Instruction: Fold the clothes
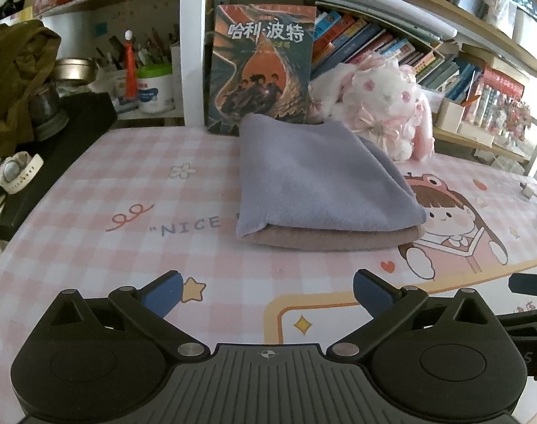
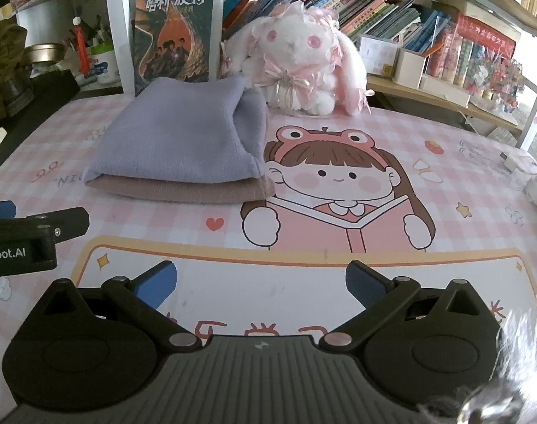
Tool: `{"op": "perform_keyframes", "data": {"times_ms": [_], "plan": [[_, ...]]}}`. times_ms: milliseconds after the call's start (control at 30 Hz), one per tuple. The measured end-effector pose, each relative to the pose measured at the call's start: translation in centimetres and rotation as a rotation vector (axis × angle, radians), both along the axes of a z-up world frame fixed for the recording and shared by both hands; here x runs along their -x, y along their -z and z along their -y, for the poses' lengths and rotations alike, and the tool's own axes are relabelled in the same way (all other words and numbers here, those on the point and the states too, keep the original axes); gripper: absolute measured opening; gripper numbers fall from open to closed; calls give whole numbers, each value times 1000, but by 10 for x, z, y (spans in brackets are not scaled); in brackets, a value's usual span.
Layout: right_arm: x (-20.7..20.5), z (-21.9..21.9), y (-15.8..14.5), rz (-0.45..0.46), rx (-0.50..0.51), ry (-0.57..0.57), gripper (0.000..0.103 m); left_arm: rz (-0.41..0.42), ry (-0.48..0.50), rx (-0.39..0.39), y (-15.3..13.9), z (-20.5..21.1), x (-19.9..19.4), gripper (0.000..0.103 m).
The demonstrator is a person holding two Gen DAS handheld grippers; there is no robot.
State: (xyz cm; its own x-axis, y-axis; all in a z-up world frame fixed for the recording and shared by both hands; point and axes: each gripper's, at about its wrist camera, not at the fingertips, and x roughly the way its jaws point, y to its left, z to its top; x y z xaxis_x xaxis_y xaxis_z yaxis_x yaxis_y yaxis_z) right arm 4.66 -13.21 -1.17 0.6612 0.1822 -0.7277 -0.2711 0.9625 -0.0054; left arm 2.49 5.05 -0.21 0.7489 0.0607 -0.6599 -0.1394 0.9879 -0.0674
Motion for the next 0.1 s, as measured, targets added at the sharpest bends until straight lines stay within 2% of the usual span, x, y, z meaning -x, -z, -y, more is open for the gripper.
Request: {"op": "perform_keyframes", "data": {"times_ms": [100], "plan": [[-1, 0, 1, -2, 1, -1, 103, 7, 5, 3, -1, 0, 1, 103]]}}
